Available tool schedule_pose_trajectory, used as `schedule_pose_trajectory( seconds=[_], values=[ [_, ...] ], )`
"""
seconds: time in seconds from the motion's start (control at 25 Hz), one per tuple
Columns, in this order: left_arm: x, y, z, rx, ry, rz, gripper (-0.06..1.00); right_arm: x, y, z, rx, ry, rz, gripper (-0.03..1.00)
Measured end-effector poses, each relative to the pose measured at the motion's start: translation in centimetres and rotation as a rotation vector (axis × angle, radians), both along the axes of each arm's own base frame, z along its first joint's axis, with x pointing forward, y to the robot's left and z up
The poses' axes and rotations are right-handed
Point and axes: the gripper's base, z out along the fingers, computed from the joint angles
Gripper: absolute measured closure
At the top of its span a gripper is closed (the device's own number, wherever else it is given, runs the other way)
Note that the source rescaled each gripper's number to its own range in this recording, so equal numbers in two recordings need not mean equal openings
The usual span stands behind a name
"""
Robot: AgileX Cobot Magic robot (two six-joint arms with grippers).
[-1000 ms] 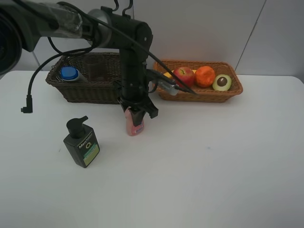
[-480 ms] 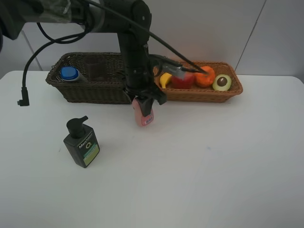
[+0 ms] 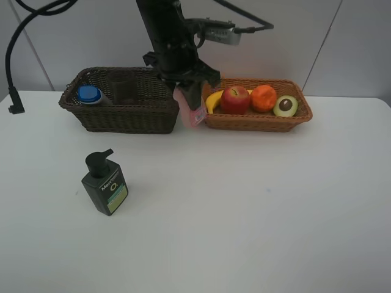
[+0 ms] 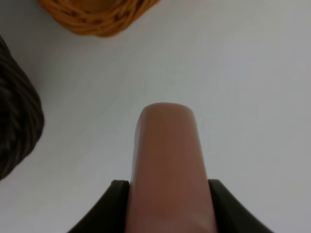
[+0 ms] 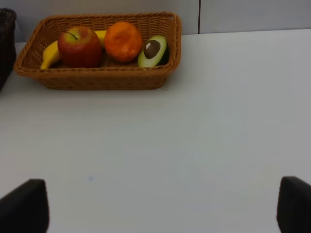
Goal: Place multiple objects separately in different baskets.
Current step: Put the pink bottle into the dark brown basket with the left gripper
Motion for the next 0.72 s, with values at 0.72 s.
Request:
schedule_pose_trajectory(
  seconds=[0.72],
  values=[
    [4.8,7.9,2.7,0.159,-0.189,0.135,0.51,0.0,0.0,0.0,0.0,0.0,0.0,-0.03]
  ],
)
